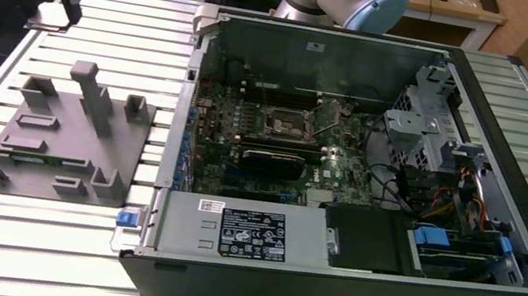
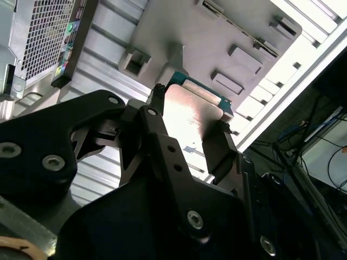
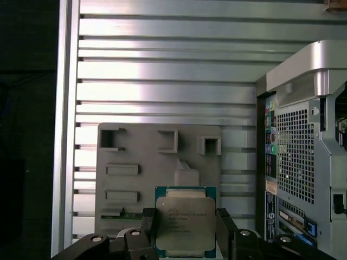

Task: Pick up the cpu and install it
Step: 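Pick up the cpu and move it towards the insertion slot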

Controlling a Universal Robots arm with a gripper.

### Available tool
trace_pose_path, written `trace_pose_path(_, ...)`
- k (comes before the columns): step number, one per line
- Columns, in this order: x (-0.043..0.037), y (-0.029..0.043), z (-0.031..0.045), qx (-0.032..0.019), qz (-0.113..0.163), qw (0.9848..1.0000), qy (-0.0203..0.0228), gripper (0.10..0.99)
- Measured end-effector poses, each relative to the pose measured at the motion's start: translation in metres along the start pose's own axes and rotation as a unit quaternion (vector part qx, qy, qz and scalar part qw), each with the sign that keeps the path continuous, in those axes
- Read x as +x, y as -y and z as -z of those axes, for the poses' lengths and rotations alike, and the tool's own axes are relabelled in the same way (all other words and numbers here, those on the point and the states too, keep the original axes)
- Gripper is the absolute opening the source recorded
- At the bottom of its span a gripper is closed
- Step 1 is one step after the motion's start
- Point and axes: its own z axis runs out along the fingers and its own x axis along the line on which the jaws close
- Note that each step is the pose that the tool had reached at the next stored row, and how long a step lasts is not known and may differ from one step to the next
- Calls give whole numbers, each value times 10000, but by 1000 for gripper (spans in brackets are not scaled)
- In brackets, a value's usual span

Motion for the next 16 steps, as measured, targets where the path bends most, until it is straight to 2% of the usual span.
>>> trace_pose_path(6,-93,0,0,0,0,10000,0,533)
trace_pose_path(10,-104,-2,19,0,0,10000,-1,533)
trace_pose_path(13,-114,-3,63,0,0,10000,0,533)
trace_pose_path(16,-147,-4,80,-1,0,10000,0,533)
